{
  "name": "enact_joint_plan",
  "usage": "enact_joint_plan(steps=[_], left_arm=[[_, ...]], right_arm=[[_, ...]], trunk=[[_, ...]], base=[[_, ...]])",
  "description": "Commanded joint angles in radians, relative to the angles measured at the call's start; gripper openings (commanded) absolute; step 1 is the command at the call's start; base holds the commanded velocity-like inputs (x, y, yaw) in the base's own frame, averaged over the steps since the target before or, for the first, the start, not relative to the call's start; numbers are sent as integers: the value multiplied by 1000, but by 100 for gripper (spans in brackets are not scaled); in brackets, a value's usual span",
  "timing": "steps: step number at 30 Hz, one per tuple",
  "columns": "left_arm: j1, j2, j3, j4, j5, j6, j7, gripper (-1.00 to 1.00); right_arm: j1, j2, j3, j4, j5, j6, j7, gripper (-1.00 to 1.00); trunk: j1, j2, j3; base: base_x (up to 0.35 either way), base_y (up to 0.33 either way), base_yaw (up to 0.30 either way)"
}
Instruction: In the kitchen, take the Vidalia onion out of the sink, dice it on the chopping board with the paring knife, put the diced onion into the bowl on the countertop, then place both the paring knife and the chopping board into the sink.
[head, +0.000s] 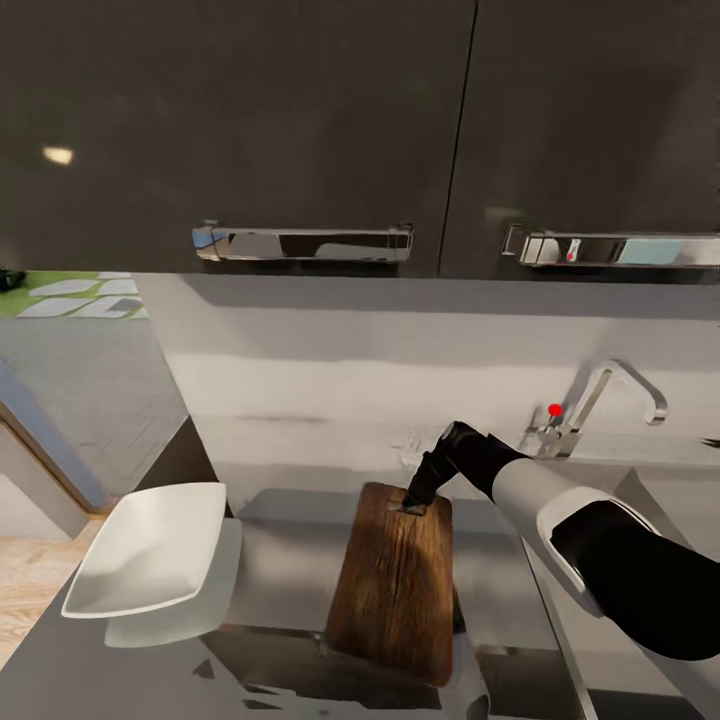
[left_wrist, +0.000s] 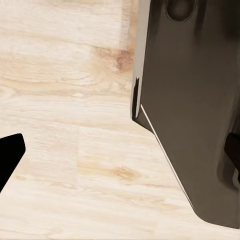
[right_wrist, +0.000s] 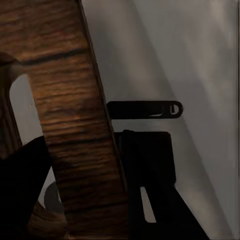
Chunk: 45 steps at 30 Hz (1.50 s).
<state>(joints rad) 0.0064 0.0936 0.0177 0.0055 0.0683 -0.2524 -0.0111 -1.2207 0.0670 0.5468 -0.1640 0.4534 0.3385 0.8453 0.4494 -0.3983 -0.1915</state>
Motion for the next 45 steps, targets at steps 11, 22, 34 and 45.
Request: enact_joint_plan(steps=[11, 22, 34, 45], left_arm=[[0, 0, 1, 1, 7, -4, -1, 100], [0, -2, 1, 1, 7, -4, -1, 100], [0, -2, 1, 2, 7, -4, -1, 100], [0, -12, 1, 1, 7, -4, -1, 100]], right_arm=[[0, -2, -5, 1, 3, 5, 4, -100], [0, -22, -6, 7, 1, 7, 4, -100], [0, -38, -11, 32, -40, 10, 3, -100], [0, -91, -11, 38, -161, 10, 3, -100]], trunk=[[1, -2, 16], [1, -2, 30], [1, -2, 38], [1, -2, 44]], base=[[0, 0, 0], [0, 0, 0], [0, 0, 0], [0, 0, 0]])
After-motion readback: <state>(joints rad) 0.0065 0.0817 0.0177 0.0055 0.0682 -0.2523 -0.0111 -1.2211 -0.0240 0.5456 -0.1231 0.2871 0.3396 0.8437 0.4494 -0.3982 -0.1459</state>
